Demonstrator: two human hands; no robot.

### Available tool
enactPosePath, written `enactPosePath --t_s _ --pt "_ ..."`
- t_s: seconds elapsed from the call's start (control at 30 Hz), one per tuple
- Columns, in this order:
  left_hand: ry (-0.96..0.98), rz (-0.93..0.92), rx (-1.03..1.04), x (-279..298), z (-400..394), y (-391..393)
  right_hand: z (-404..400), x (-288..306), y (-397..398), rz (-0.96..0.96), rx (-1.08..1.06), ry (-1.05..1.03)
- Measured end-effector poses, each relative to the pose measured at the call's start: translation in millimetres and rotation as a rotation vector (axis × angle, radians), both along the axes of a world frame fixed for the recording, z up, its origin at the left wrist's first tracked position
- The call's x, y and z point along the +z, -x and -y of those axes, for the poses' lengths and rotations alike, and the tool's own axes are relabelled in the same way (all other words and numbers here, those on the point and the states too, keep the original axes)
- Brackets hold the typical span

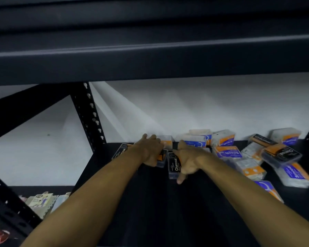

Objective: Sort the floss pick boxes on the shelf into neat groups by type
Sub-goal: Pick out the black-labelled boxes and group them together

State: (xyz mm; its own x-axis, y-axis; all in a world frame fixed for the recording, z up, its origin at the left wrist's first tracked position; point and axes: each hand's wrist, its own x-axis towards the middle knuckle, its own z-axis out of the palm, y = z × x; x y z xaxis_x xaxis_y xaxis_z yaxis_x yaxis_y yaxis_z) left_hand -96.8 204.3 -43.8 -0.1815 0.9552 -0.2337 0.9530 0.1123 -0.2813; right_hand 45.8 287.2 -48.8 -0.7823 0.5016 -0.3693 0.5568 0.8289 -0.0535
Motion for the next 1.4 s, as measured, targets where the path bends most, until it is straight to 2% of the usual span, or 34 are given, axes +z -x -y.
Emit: enactPosePath --t_s 0.1,0.23,0.43,0.73,0.93,1.07,1.27,1.4 --pt "-0.024 0.006 -0.01 -0.4 -0.6 2.9 -1.9 -2.2 3.0 -0.024 0.003 0.008" --pt "-0.203 0.09 -0.015 7.0 9.1 10.0 1.0 3.6 -4.2 -0.11 0.025 -0.006" --pt "-0.496 0.255 0.034 32.6 48.0 1.4 27.1 12.1 -38.8 -0.439 0.009 -0.094" --pt "-0.662 0.32 0.14 31.2 125.3 -27.8 83.9 -19.8 -58.6 -0.852 -0.168 0.053" --pt "-0.576 0.242 0.219 -0.7 178.4 -22.7 125.4 -47.7 -54.4 -0.921 -0.261 0.005" --pt "-0.492 0.252 0.244 -21.3 205.5 -13.9 144.9 -62.4 -47.0 -0.866 -0.314 -0.059" --pt "-0.42 0.271 0.207 -39.5 221.4 -2.6 170.2 -66.7 -33.4 -0.778 -0.338 -0.073" --pt "-0.389 0.263 0.142 -44.1 223.4 -0.2 180.1 -73.6 -31.4 -0.793 -0.285 -0.1"
